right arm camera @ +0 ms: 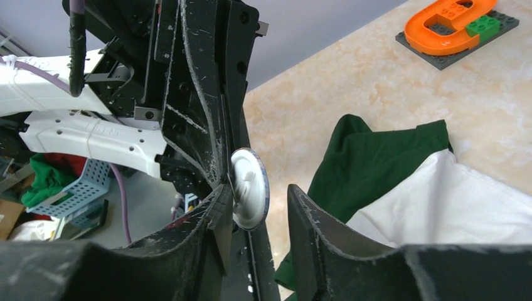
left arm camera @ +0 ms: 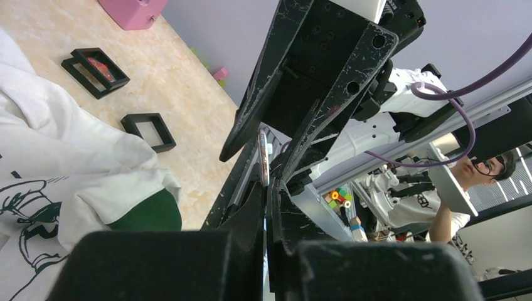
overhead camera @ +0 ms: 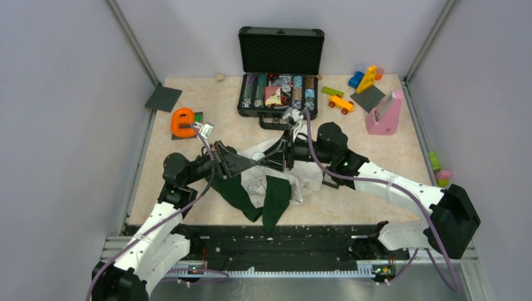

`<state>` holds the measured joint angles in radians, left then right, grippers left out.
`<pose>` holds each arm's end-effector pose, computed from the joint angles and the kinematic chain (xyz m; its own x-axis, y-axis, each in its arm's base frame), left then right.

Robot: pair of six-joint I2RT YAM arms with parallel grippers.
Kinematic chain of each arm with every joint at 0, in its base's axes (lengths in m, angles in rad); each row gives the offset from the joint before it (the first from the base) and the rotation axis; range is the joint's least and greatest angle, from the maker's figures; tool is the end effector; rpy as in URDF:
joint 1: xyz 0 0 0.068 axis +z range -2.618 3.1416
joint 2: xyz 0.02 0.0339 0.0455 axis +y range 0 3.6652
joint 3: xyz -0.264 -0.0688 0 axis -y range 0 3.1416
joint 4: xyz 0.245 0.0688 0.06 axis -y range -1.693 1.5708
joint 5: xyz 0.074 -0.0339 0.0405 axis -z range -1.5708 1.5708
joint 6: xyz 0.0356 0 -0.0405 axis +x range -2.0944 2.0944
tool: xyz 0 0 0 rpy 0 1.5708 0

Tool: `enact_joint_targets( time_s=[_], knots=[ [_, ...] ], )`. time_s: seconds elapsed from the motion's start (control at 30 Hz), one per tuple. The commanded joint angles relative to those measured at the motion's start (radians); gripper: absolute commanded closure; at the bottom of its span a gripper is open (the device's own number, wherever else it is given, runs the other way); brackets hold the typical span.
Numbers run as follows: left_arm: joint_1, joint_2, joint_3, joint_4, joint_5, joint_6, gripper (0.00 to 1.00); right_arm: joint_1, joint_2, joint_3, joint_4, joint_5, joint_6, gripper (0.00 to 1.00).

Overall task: Remove the brooch from the garment
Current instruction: Close the brooch.

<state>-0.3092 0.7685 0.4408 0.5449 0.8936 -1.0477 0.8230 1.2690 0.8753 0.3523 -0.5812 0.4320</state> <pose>0.1587 -0.0798 0.2957 -0.6906 -0.3492 -0.6333 0.6352 0.1257 -0.7620 0.1859 0.2292 0.3227 -0.4383 0.0420 -0.8978 -0.8835 0.1636 0.4390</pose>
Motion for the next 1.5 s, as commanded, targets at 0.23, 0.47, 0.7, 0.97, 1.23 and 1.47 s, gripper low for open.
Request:
enact_joint_targets(
  time_s=[0.23,0.47,0.7,0.97,1.23,1.47],
  knots=[
    [-0.001,-0.033,-0.014,0.046,0.025,0.051,1.00,0.017,0.001,0.045,0.063,0.000,0.055,0.71],
    [-0.001,-0.051,-0.035,0.090,0.036,0.071,1.00,0.017,0.007,0.029,0.131,-0.037,0.128,0.77],
    [-0.001,-0.059,-0.037,0.079,0.010,0.073,1.00,0.016,0.010,0.021,0.136,-0.080,0.140,0.53],
    [0.000,-0.020,-0.023,0.055,0.001,0.024,1.00,0.015,-0.019,0.003,0.129,-0.096,0.122,0.36],
    [0.000,-0.012,-0.018,0.066,0.011,-0.013,1.00,0.013,-0.039,-0.030,0.076,-0.058,0.067,0.59],
    [0.000,-0.019,-0.025,0.072,0.016,-0.016,1.00,0.013,-0.030,-0.035,0.093,-0.066,0.076,0.73]
  ],
)
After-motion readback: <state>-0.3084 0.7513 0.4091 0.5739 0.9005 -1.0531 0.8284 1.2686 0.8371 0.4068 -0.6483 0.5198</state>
